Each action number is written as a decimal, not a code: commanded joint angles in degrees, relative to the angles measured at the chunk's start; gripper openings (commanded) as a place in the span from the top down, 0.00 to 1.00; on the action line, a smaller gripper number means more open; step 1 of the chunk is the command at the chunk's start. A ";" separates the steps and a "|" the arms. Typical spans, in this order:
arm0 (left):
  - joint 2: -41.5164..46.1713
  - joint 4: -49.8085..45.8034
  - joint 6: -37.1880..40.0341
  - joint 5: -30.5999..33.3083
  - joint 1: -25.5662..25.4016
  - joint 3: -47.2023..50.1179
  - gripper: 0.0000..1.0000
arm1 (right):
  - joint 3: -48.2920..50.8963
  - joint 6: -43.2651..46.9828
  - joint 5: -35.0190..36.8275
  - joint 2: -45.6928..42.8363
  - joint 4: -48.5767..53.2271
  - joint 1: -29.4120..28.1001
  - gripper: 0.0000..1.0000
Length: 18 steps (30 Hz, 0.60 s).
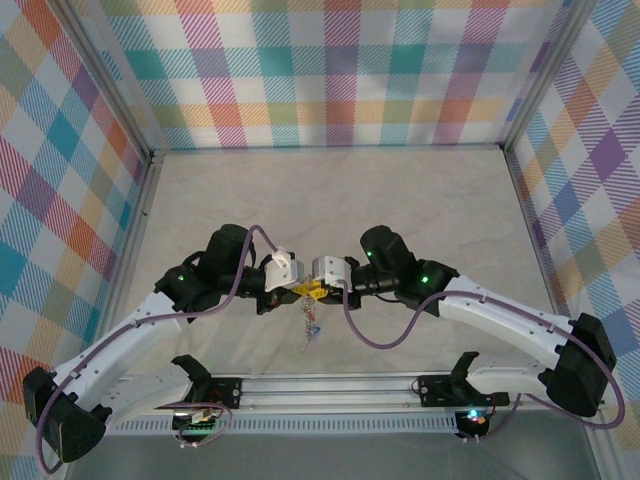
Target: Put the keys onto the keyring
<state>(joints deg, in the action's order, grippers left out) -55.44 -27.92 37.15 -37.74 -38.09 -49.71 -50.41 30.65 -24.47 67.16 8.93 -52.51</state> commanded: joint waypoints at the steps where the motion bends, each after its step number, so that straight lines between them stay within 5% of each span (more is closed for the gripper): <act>1: 2.46 4.62 -0.28 -5.46 -0.83 0.20 1.00 | 2.79 -1.00 -3.65 -4.55 -4.55 1.07 0.76; 10: 4.18 14.63 -4.60 -12.48 -0.15 1.48 1.00 | 12.61 -10.00 -12.20 -12.24 -17.67 4.96 0.74; 18: 3.56 21.74 -8.32 -14.81 -0.05 3.00 1.00 | 16.25 -17.01 -11.44 -12.84 -31.02 4.96 0.74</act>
<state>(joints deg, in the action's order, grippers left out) -51.94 -12.40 30.55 -48.88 -38.11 -47.00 -35.03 17.82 -34.57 54.78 -13.06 -47.64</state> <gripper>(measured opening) 0.050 0.255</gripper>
